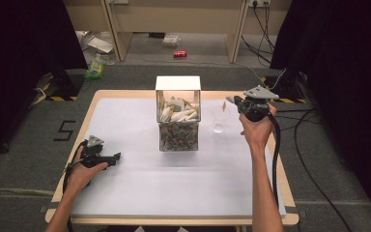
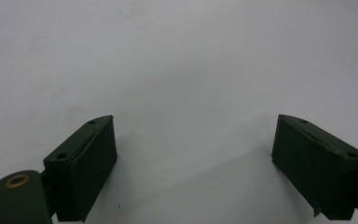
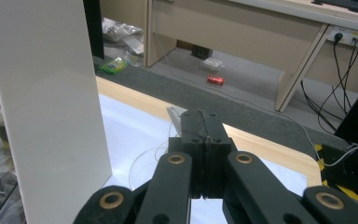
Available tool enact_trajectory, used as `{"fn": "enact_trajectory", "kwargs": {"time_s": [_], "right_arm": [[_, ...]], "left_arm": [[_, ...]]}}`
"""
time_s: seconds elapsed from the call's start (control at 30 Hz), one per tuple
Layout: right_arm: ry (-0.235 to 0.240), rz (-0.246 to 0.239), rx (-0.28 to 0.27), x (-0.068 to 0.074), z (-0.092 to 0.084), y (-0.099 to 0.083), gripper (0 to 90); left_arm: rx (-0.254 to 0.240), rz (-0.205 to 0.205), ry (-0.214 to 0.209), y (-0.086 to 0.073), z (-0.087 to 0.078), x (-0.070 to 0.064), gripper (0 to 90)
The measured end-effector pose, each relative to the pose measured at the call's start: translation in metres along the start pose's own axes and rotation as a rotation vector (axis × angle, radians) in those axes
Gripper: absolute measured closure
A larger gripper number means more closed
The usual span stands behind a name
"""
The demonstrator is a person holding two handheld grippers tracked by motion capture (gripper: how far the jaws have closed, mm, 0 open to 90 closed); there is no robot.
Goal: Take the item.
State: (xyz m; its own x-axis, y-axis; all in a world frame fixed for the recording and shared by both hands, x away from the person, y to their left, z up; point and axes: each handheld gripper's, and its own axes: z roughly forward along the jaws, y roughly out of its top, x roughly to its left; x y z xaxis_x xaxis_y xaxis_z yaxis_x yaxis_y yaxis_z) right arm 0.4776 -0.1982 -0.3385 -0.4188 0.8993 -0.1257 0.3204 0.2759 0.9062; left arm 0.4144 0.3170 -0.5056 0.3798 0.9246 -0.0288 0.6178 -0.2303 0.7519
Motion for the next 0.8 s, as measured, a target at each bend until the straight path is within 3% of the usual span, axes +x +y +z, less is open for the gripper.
{"fn": "enact_trajectory", "kwargs": {"time_s": [0.8], "right_arm": [[0.004, -0.004, 0.082, 0.006, 0.031, -0.012, 90.0]], "left_arm": [[0.0, -0.001, 0.0, 0.0, 0.0, 0.0, 12.9]]}}
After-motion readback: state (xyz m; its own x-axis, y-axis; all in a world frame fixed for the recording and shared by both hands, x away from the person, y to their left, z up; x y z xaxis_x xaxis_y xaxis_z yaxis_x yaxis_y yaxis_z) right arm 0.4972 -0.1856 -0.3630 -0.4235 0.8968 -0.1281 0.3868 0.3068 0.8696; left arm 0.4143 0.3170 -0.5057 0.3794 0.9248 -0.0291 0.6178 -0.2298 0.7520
